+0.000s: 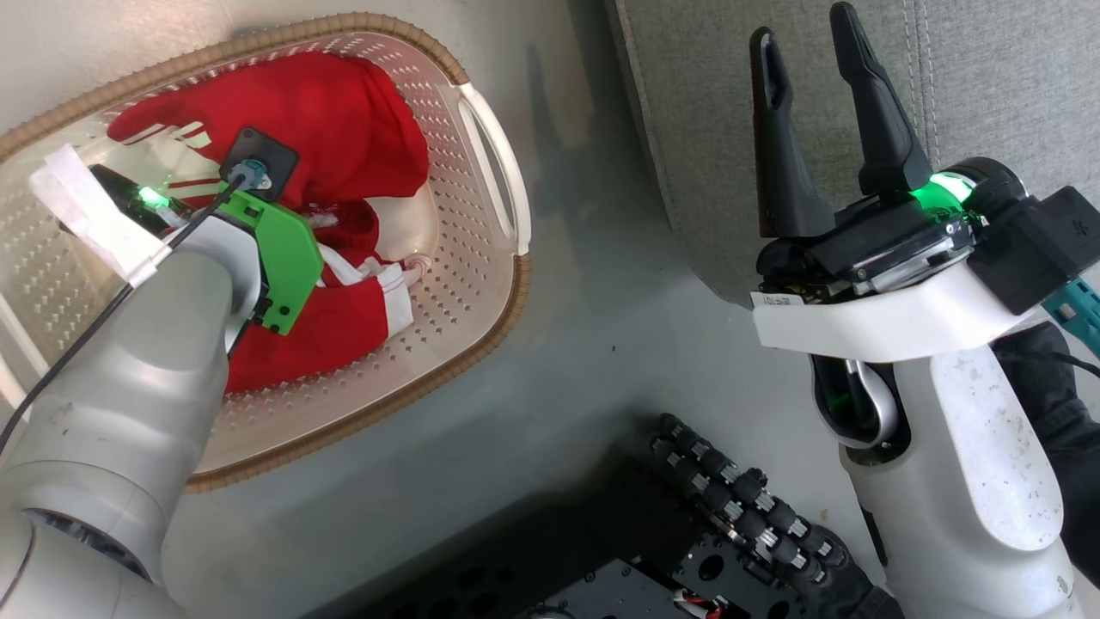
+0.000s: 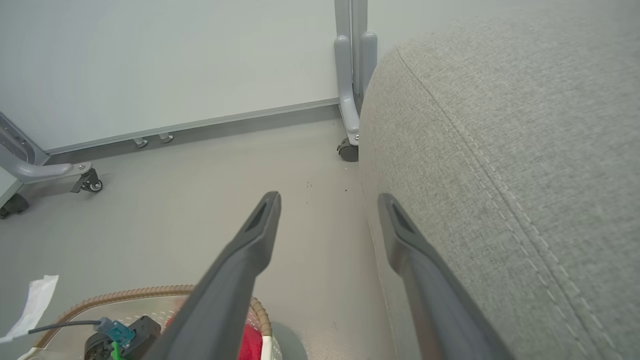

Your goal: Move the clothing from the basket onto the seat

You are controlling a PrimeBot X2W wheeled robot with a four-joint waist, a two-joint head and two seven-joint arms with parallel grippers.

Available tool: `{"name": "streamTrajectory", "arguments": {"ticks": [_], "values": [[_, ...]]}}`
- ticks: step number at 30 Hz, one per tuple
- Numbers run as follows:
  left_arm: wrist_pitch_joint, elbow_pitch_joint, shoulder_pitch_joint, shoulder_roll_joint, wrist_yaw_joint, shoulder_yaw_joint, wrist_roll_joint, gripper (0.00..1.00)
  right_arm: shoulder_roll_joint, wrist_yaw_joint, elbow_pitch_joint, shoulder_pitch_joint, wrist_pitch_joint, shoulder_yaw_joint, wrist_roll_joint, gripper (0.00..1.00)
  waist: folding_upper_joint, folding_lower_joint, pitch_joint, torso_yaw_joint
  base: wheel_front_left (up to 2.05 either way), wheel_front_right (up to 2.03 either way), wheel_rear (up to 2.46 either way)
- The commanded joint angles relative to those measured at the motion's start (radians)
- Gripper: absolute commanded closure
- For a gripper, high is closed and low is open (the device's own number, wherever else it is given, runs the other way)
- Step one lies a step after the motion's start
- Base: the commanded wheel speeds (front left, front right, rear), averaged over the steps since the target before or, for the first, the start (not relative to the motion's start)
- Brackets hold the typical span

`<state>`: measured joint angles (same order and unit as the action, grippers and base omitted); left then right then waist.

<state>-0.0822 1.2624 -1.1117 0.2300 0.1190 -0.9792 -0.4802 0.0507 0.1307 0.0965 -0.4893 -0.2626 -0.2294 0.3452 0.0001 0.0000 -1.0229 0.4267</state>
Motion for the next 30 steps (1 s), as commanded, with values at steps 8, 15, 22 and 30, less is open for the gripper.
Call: {"name": "streamTrajectory", "arguments": {"ticks": [8,15,22,30], "values": [[-0.136,-0.035,0.06,-0.037,-0.016,-0.006,-0.002,1.0,0.0,0.0,-0.023,0.024,-0.003,0.026,-0.079,0.0,-0.0001,0.0,0.123,-0.093,0.0,0.0,0.0],[-0.185,-0.174,0.137,-0.059,-0.036,0.034,-0.029,1.0,0.001,0.0,-0.061,0.069,-0.003,0.063,-0.15,0.0,-0.0001,0.0,0.262,-0.195,0.0,0.0,0.0],[-0.183,-0.453,0.266,-0.022,-0.068,0.132,-0.011,1.0,0.001,0.0,-0.091,0.12,-0.003,0.094,-0.201,0.0,-0.0001,0.0,0.384,-0.278,0.0,0.0,0.0],[-0.184,-0.744,0.432,0.007,-0.093,0.292,0.033,1.0,0.001,0.0,-0.123,0.18,-0.003,0.124,-0.241,0.0,-0.0001,0.0,0.506,-0.366,0.0,0.0,0.0]]}}
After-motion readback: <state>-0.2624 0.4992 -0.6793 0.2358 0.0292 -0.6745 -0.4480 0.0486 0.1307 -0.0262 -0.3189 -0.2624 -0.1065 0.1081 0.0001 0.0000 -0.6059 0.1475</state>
